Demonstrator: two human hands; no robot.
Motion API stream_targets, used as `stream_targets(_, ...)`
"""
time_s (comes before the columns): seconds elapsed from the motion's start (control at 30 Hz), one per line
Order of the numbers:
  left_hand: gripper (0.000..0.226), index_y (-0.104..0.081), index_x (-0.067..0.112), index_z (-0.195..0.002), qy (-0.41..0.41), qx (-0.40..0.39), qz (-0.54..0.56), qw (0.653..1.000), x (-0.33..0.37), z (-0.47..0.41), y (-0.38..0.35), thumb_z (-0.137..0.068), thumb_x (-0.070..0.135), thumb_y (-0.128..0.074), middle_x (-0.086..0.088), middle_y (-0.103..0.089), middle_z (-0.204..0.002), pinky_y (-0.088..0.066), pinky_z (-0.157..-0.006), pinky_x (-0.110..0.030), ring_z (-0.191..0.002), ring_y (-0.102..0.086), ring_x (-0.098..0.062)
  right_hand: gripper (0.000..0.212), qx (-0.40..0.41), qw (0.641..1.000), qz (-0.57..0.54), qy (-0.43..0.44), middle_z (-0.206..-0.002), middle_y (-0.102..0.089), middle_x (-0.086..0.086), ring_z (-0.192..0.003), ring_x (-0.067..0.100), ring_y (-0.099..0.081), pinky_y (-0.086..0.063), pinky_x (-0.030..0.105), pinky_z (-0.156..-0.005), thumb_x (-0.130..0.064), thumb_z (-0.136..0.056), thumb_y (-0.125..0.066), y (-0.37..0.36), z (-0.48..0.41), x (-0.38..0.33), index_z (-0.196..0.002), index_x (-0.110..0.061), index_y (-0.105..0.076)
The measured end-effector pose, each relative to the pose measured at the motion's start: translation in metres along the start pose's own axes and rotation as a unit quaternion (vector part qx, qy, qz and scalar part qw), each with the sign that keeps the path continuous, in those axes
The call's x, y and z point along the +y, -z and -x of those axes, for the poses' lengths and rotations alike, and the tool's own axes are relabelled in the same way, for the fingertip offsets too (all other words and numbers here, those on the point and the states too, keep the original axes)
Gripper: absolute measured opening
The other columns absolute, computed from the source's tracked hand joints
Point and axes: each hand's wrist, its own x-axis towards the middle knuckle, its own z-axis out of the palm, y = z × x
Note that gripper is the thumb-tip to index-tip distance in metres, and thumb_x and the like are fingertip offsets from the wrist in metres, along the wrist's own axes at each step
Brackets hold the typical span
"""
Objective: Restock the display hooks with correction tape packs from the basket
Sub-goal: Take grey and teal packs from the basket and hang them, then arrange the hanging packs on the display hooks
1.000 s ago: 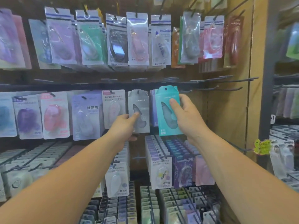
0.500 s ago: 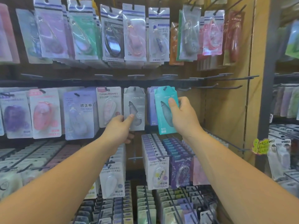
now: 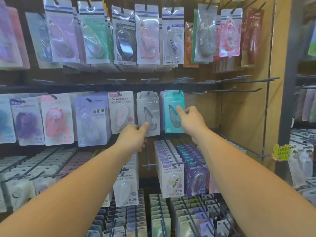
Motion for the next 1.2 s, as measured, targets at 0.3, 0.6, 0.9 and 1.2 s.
stream_targets(0.3,0.042,-0.058,0.007,-0.123,-0.289,0.160,-0.292,0.898,-0.015,0.068,0.016,-0.094,0.033,-0.074,-0.015,-0.060,-0.119,-0.052,-0.089,-0.052,-0.108,-0.056,-0.038,0.028,0.009,0.991,0.122,0.057,-0.103,-0.060,-0.007,-0.092,0.009,-0.058,-0.044,0.025,-0.070,-0.045,-0.098,-0.064,0.057,0.084,0.046,-0.115,-0.026,-0.053)
stream_targets(0.6,0.053,-0.063,0.008,-0.116,-0.435,-0.014,-0.300,0.849,-0.061,0.155,-0.067,-0.087,0.052,-0.053,-0.013,-0.062,-0.111,-0.052,-0.083,-0.051,-0.098,-0.060,-0.040,0.018,-0.068,0.953,0.294,0.023,-0.103,-0.059,-0.006,-0.092,0.005,-0.057,-0.045,0.018,-0.080,-0.041,-0.095,-0.069,0.144,0.217,0.134,-0.101,-0.026,-0.062)
stream_targets(0.9,0.058,-0.062,0.019,-0.118,-0.346,-0.253,-0.307,0.850,-0.131,0.281,-0.219,-0.083,0.065,-0.051,-0.003,-0.060,-0.113,-0.056,-0.084,-0.047,-0.100,-0.060,-0.033,0.031,-0.264,0.886,0.374,-0.071,-0.107,-0.061,-0.007,-0.097,0.011,-0.057,-0.045,0.028,-0.089,-0.046,-0.090,-0.074,0.253,0.302,0.299,-0.112,-0.025,-0.067)
stream_targets(1.2,0.084,-0.046,0.024,-0.143,-0.107,-0.445,-0.385,0.801,-0.182,0.341,-0.328,-0.078,0.078,-0.050,-0.002,-0.051,-0.134,-0.048,-0.105,-0.047,-0.124,-0.053,-0.031,0.035,-0.342,0.832,0.435,0.044,-0.113,-0.065,-0.007,-0.119,0.017,-0.052,-0.041,0.033,-0.097,-0.057,-0.089,-0.068,0.309,0.304,0.389,-0.116,-0.035,-0.064)
